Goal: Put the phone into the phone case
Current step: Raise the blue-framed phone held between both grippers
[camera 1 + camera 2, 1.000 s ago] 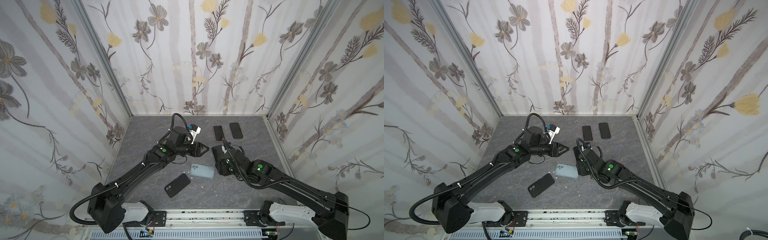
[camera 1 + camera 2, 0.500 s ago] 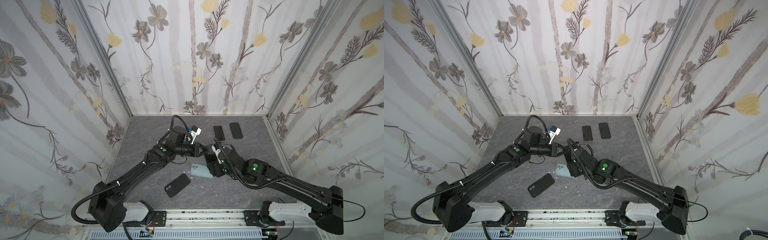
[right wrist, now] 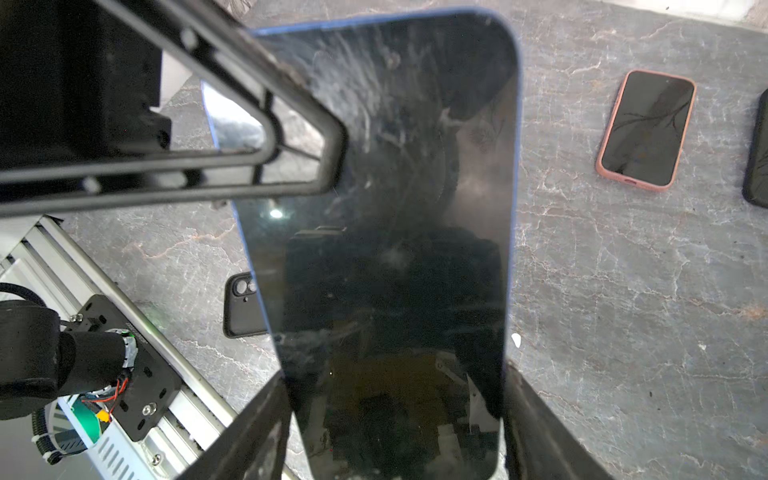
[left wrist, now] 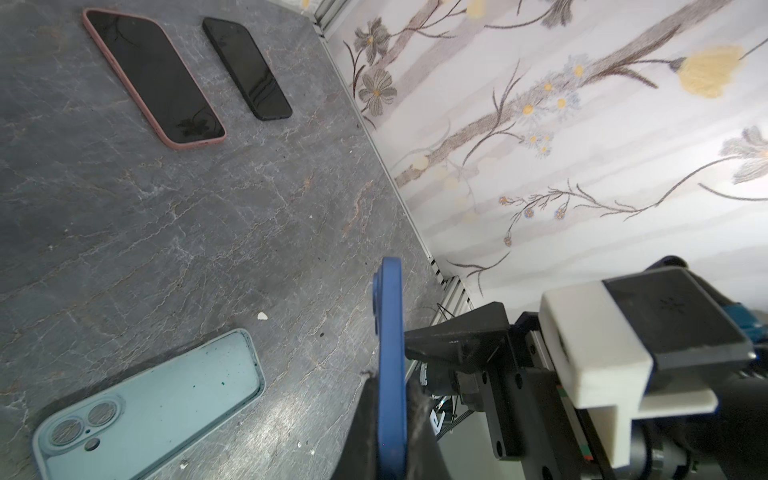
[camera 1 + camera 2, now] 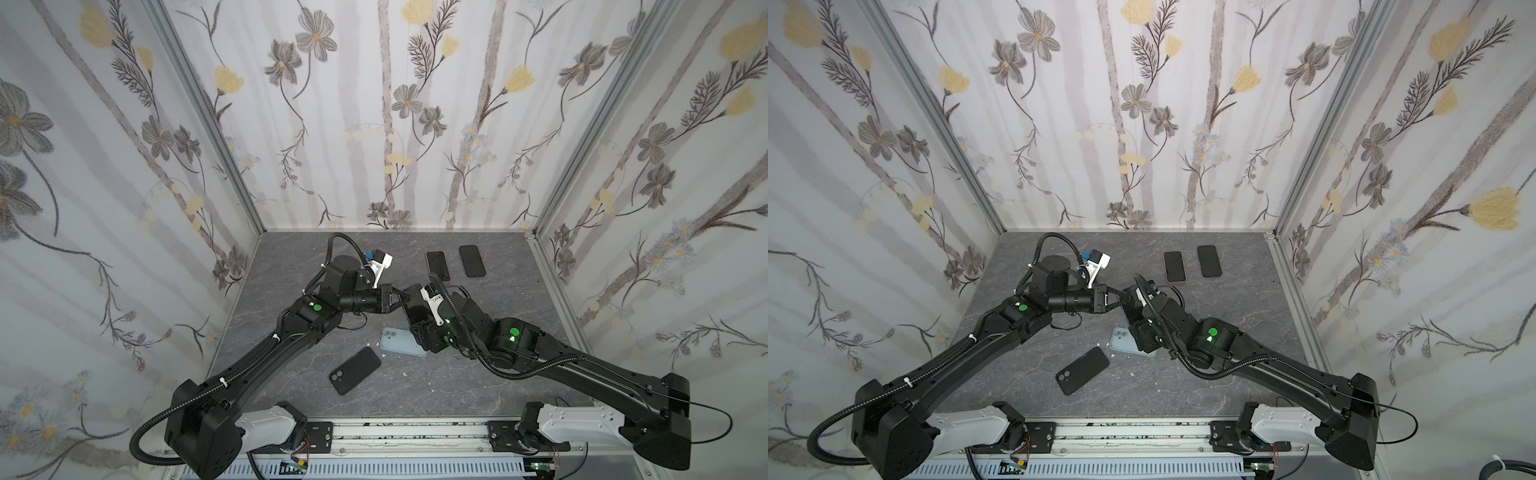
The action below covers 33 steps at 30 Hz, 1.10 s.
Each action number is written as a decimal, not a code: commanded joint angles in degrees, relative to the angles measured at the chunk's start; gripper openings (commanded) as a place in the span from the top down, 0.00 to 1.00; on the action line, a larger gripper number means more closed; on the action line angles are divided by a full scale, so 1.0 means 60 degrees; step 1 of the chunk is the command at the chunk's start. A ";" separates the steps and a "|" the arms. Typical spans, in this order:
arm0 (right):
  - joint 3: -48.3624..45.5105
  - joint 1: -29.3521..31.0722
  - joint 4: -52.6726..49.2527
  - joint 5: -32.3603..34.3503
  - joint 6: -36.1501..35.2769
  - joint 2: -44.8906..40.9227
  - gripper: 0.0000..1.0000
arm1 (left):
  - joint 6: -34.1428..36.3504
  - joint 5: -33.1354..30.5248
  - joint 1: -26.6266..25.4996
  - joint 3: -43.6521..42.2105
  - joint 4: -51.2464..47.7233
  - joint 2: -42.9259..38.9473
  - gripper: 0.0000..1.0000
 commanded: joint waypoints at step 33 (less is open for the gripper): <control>0.0602 -0.0380 0.5691 0.1056 0.0229 -0.1755 0.00 | -0.0871 -0.3981 0.0590 -0.0595 0.3579 -0.2609 1.00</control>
